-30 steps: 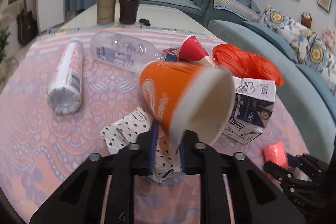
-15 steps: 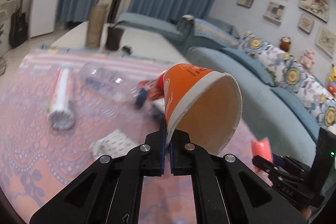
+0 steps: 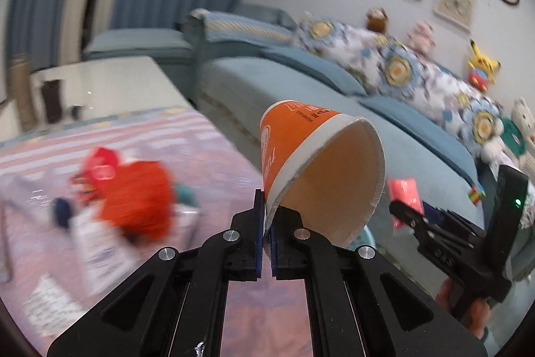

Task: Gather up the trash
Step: 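Grasp the pink packet with the right tool while the left tool grasps the orange paper cup, then carry both items over the blue basket and open both tools to drop them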

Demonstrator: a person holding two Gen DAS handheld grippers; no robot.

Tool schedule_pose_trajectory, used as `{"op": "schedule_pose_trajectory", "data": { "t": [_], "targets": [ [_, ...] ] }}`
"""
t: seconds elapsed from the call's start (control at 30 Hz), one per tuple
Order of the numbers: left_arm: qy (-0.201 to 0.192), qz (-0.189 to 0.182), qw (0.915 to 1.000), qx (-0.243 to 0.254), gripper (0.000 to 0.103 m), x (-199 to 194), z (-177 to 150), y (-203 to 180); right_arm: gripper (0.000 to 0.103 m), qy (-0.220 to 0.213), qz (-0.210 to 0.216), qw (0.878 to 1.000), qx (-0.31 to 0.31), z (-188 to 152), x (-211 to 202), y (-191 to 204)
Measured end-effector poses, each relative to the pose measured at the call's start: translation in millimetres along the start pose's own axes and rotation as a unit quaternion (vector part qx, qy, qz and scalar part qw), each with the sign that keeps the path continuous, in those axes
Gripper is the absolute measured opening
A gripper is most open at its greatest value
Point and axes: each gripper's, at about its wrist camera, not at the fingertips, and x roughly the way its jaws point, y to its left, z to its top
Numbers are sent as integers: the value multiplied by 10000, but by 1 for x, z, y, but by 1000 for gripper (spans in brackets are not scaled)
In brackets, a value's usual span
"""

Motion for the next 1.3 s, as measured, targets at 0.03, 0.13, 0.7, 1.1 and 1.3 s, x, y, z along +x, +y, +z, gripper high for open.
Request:
{"op": "schedule_pose_trajectory", "data": {
  "t": [0.03, 0.13, 0.7, 1.1, 1.3],
  "targets": [
    [113, -106, 9999, 32, 1, 15, 3, -8, 37, 30, -78, 9999, 106, -1, 5, -12],
    [413, -295, 9986, 145, 1, 56, 5, -22, 37, 196, -366, 9979, 494, -8, 28, -57],
    [1939, -518, 9794, 239, 30, 215, -44, -48, 39, 1976, -637, 9638, 1671, -85, 151, -130],
    [1627, -813, 9824, 433, 51, 177, -34, -51, 60, 1687, -789, 9697, 1581, -71, 130, -123],
    [1124, -957, 9887, 254, 57, 117, -13, -42, 60, 960, -315, 9869, 1258, -39, 84, -82]
  ]
}}
